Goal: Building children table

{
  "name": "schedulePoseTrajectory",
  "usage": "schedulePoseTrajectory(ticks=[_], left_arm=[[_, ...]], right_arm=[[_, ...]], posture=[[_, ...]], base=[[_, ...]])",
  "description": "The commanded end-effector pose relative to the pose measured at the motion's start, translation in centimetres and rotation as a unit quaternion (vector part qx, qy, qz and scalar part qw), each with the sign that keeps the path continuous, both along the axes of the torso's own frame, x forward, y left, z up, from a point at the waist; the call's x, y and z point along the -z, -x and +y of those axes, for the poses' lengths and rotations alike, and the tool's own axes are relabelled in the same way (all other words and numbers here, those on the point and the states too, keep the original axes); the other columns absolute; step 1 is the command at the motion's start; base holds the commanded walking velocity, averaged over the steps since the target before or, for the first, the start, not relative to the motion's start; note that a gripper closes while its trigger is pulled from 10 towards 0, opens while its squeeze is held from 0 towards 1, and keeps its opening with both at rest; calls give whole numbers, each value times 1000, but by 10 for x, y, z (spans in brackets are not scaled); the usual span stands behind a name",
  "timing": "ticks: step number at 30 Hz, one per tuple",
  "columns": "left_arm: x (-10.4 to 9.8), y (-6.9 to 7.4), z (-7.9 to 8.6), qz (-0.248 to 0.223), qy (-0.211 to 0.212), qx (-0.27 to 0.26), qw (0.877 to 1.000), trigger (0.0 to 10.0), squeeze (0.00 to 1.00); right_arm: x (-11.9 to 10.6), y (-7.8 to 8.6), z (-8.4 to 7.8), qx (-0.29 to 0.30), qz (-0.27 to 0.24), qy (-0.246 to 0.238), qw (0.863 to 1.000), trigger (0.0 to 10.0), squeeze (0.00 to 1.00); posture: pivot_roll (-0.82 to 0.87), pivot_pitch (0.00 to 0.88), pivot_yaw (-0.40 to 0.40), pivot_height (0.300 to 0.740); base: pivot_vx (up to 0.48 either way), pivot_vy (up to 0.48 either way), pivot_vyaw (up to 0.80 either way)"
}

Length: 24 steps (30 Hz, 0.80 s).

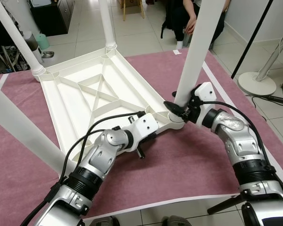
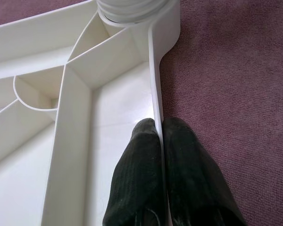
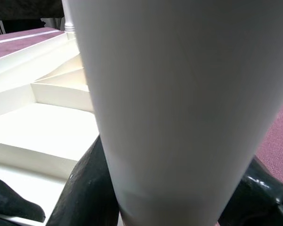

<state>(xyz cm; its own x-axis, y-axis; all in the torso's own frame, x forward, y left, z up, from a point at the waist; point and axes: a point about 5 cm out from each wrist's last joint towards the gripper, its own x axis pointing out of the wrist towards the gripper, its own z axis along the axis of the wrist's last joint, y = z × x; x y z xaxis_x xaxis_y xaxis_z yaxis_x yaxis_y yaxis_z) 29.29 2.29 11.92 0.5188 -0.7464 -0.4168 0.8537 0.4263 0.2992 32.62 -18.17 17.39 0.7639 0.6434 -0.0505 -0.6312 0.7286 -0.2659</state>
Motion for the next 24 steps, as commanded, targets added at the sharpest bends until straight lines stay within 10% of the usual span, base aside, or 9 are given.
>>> schedulePoseTrajectory(ticks=[1,14,24], left_arm=[[18,2,15,23,-33,-31,999,0,0],[18,1,14,23,-32,-31,999,0,0],[18,2,13,24,-32,-30,999,0,0]], right_arm=[[6,1,7,-14,15,-3,1000,0,0],[19,7,5,-44,71,-37,996,0,0],[34,-10,3,64,110,-8,992,0,0]], posture=[[4,0,123,740],[-9,0,131,740],[-9,0,131,740]], base=[[0,0,0],[0,0,0],[0,0,0]])
